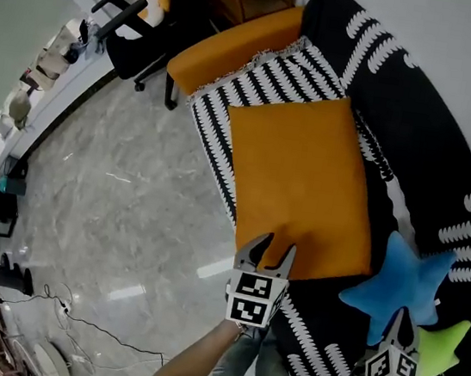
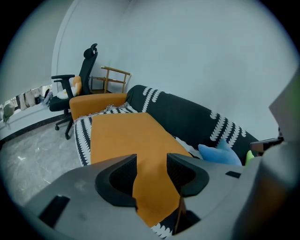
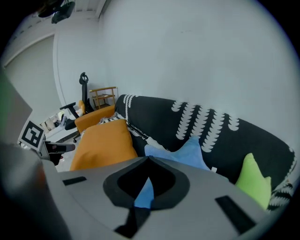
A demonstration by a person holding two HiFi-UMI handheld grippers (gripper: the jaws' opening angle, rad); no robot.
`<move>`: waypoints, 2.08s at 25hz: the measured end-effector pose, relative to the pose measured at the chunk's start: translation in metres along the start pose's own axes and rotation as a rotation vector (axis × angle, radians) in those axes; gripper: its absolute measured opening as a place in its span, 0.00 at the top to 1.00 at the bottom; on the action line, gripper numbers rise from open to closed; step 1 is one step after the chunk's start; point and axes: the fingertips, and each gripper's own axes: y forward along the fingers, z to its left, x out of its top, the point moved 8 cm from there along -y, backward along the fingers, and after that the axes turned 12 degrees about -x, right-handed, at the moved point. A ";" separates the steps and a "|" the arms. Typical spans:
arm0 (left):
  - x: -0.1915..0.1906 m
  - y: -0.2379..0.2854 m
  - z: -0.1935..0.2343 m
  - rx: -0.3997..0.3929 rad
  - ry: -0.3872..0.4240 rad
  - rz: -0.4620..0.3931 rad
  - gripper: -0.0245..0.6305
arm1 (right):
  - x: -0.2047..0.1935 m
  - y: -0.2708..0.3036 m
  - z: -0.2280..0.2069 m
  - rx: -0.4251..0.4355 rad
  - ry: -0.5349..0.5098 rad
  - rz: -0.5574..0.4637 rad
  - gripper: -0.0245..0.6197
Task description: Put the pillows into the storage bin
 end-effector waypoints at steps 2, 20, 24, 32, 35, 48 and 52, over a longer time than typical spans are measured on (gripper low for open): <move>-0.001 0.008 0.002 0.002 -0.005 0.013 0.68 | -0.007 0.005 0.000 0.008 -0.015 0.021 0.96; 0.047 0.101 0.026 -0.082 0.289 0.338 0.66 | -0.033 0.039 -0.015 0.013 0.023 0.082 0.96; 0.062 0.114 0.043 -0.058 0.318 0.368 0.66 | -0.033 0.043 -0.022 -0.005 0.027 0.095 0.96; 0.066 0.141 0.065 -0.080 0.271 0.460 0.62 | -0.041 0.052 -0.040 -0.046 0.057 0.113 0.96; 0.063 0.146 0.070 -0.088 0.270 0.466 0.61 | -0.042 0.053 -0.040 -0.049 0.065 0.119 0.96; 0.058 0.180 0.088 -0.134 0.251 0.590 0.60 | -0.038 0.063 -0.031 -0.041 0.072 0.131 0.96; 0.060 0.181 0.091 -0.158 0.222 0.627 0.66 | -0.041 0.064 -0.036 -0.044 0.070 0.128 0.96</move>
